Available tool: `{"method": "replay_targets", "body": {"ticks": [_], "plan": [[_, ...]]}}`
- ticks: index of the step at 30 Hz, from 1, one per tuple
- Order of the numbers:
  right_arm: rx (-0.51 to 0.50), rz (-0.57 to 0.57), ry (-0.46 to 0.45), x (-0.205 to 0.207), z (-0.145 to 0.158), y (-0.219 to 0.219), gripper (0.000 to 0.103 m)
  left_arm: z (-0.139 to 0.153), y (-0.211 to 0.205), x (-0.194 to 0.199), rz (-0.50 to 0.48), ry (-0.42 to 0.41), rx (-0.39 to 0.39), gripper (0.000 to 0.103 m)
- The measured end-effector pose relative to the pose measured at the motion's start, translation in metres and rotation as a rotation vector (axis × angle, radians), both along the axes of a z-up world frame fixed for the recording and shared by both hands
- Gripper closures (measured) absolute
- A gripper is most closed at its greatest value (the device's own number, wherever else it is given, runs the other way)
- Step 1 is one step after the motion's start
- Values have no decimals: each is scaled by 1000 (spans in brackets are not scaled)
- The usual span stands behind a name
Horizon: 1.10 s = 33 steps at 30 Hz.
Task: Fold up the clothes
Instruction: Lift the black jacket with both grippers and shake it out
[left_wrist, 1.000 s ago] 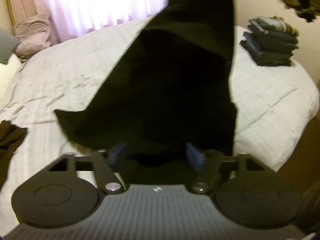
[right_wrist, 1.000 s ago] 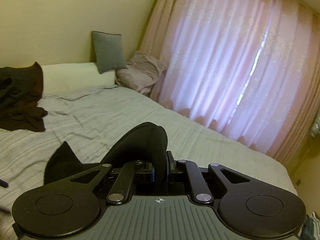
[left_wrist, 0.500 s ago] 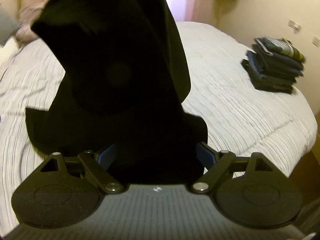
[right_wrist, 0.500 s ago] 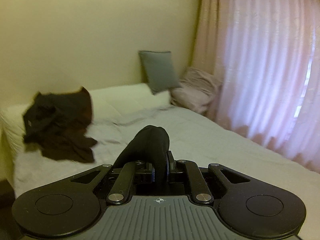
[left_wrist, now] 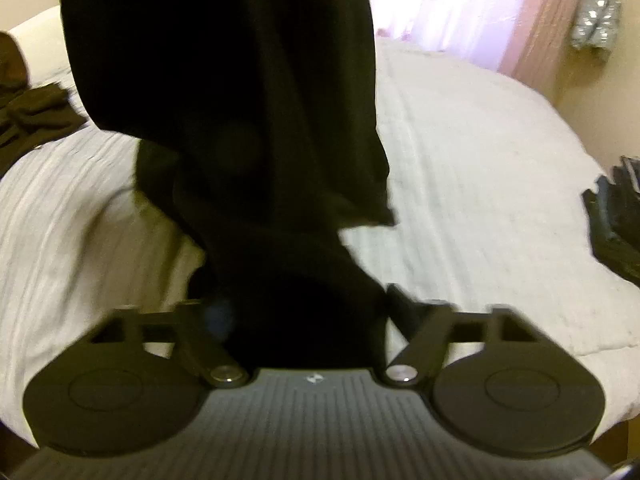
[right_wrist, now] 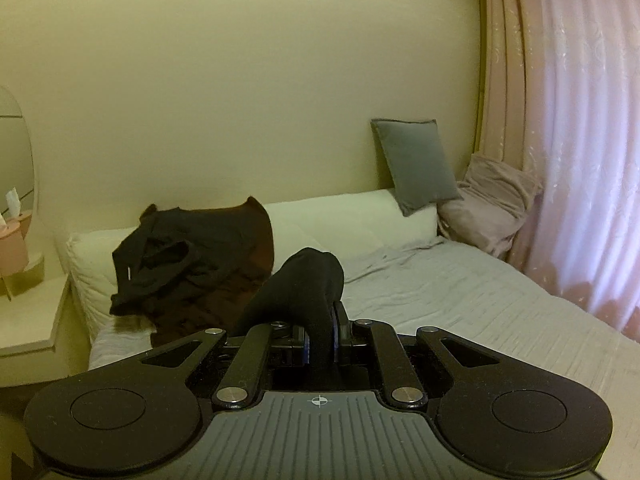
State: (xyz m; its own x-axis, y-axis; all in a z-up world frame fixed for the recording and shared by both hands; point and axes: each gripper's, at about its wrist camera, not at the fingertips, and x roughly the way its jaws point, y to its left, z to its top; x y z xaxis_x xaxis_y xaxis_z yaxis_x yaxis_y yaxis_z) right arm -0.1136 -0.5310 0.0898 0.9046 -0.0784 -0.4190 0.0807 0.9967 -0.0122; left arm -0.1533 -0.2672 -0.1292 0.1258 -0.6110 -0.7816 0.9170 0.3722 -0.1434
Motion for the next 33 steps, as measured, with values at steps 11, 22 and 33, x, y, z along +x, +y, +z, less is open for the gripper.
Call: {"method": "replay_targets", "body": {"ticks": [11,22,33], "plan": [[-16,-393,-83,-125,5,-56,94,99,46,93,-171,-400,-133,95],[-151,-813,-374,-296,66,104,94,270,63,93,-485,-683,-514,95],[-413,-978,-541,-380,157,147,94,380,27,28,-641,-741,-718,94]]}}
